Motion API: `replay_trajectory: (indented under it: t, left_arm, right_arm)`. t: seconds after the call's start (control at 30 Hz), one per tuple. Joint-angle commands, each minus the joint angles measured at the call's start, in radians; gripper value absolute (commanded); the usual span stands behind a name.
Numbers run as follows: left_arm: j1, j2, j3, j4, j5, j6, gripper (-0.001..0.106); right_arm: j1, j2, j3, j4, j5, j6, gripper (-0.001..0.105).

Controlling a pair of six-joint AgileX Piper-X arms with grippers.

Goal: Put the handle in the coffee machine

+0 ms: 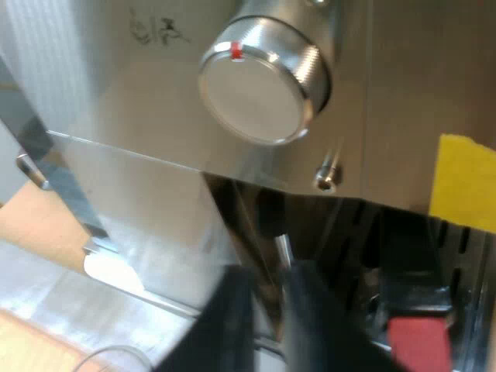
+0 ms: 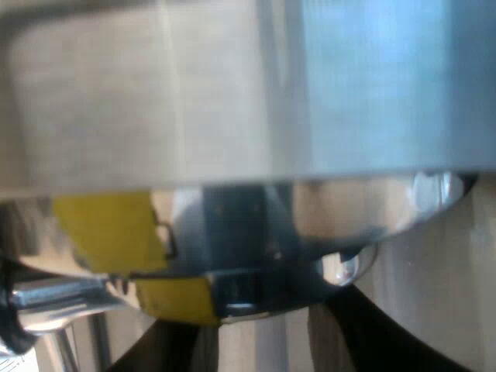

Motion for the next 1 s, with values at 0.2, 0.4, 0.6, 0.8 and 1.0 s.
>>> replay_trajectory:
  t: [0.2, 0.4, 0.6, 0.8, 1.0]
  left_arm:
    - [-0.001, 0.016, -0.005, -0.065, -0.108, -0.051, 0.001]
    - [-0.010, 0.057, -0.005, -0.072, -0.159, -0.083, 0.001]
    - [-0.052, 0.067, -0.004, -0.071, -0.236, -0.075, 0.001]
    - [-0.108, 0.067, -0.004, -0.022, -0.311, -0.048, 0.001]
    - [-0.130, 0.067, -0.004, 0.010, -0.367, -0.046, 0.001]
  right_arm:
    - [-0.003, -0.037, -0.022, -0.135, -0.003, 0.000, 0.032]
    - [-0.003, -0.037, -0.022, -0.135, -0.003, 0.000, 0.032]
    - [-0.003, -0.037, -0.022, -0.135, -0.003, 0.000, 0.032]
    - [-0.003, -0.037, -0.022, -0.135, -0.005, 0.000, 0.032]
    - [-0.003, -0.037, -0.022, -0.135, -0.005, 0.000, 0.032]
